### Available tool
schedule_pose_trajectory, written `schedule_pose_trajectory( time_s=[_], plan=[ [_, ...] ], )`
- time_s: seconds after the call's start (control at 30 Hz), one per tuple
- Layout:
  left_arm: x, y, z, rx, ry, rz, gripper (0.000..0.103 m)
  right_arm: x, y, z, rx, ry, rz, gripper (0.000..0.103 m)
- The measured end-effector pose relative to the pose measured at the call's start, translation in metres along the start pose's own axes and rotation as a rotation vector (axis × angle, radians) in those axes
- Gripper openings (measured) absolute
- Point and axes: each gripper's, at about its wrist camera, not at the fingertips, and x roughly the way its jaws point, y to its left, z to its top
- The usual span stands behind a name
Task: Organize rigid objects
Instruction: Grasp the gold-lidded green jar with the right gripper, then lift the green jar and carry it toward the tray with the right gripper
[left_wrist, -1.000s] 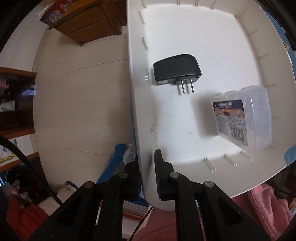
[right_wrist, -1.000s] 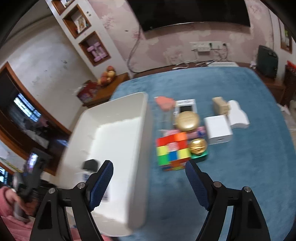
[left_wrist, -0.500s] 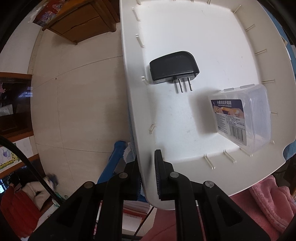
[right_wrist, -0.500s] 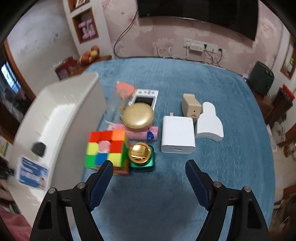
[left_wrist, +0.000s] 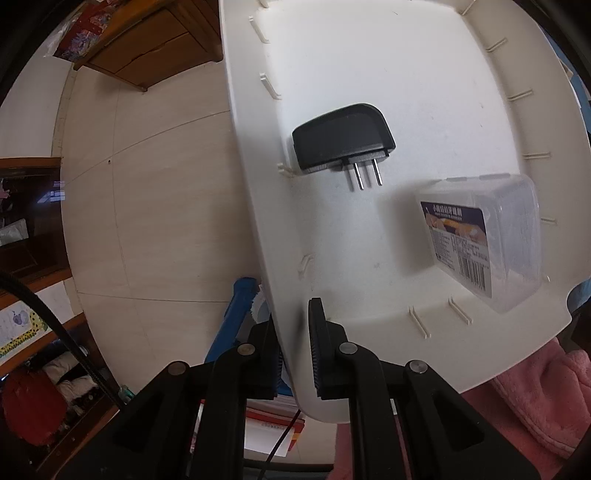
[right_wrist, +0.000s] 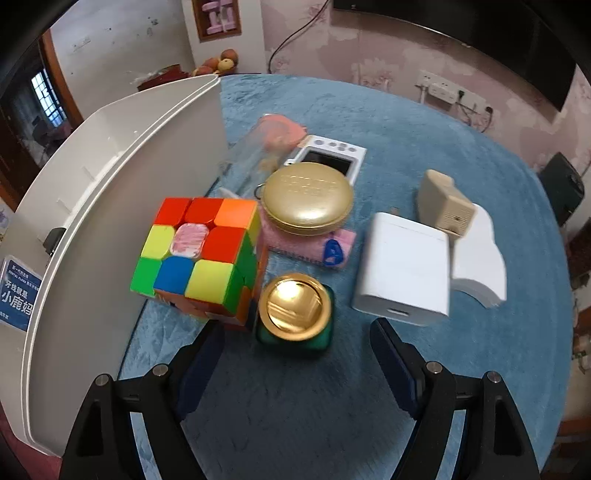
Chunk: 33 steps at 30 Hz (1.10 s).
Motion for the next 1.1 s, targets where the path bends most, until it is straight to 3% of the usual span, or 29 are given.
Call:
schedule_pose_trajectory(
  time_s=[0.37, 0.47, 0.6, 0.7, 0.77, 1.1],
  plan=[
    [-0.004, 0.002, -0.001, -0.064, -0.012, -0.002, 0.013, 0.017, 0.021, 0.013, -0.078, -0.013, 0.056, 0.077],
    [-0.004, 0.003, -0.002, -0.075, -0.013, 0.000, 0.013, 0.017, 0.025, 0.012, -0.097, -0.013, 0.049, 0.071],
    [-0.003, 0.006, -0.002, -0.082, -0.019, -0.002, 0.013, 0.012, 0.029, 0.007, -0.111, -0.012, 0.080, 0.055],
    [-0.003, 0.006, -0.003, -0.076, -0.023, 0.001, 0.013, 0.011, 0.033, 0.007, -0.112, -0.001, 0.064, 0.051],
    [-0.005, 0.006, -0.004, -0.068, -0.027, 0.000, 0.012, 0.008, 0.032, 0.004, -0.096, 0.003, 0.071, 0.042],
    [-0.010, -0.001, -0.007, 0.020, -0.054, -0.014, 0.013, -0.001, 0.036, -0.004, 0.162, 0.020, 0.047, 0.041]
  ],
)
